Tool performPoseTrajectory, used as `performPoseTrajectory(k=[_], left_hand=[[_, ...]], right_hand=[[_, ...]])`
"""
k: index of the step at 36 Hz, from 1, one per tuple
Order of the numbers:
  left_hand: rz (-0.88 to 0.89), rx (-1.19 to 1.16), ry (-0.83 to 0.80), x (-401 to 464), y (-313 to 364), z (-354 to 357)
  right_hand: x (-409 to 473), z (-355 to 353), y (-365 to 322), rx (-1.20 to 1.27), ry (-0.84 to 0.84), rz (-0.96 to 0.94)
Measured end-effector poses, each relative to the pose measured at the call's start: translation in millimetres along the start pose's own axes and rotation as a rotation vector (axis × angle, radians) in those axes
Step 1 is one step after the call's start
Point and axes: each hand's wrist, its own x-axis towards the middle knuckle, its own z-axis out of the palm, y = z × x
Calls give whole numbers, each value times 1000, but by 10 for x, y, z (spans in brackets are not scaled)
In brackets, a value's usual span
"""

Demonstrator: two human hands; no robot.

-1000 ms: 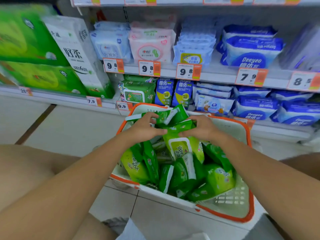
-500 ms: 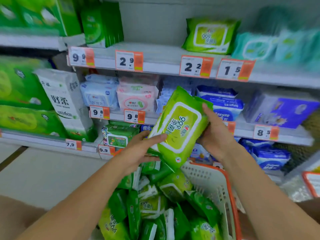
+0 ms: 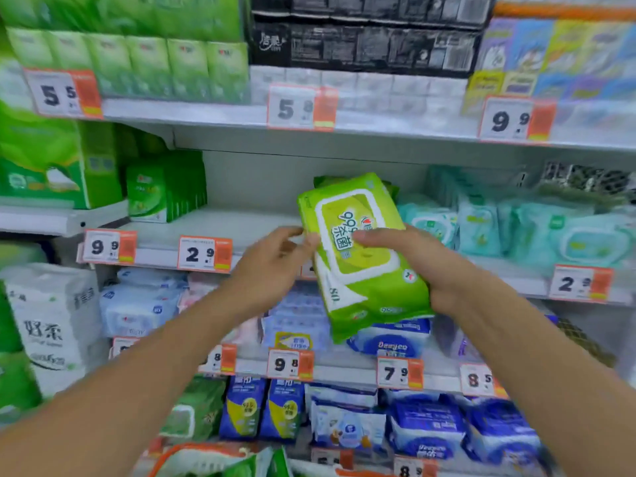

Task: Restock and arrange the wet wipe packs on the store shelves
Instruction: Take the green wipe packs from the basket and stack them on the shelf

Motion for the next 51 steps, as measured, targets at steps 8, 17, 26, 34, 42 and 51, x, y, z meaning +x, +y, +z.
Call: performPoseTrajectory(k=[8, 17, 26, 34, 42, 51], left_hand=[[-76, 1070, -461, 1052, -229, -21], [48, 1363, -639, 1303, -212, 153], [24, 1275, -604, 1420, -346, 114], [-107, 1112, -479, 1531, -332, 52], [-77, 1114, -485, 1447, -363, 50], [-115, 1107, -596, 1568, -211, 23]], right_hand=[[1021, -195, -737, -847, 16, -203], [2025, -168, -778, -1722, -231, -251], [2035, -421, -415, -1444, -81, -68], [1925, -507, -450, -1492, -9, -13], [1872, -253, -38, -2144, 290, -618], [2067, -201, -266, -1940, 120, -280]])
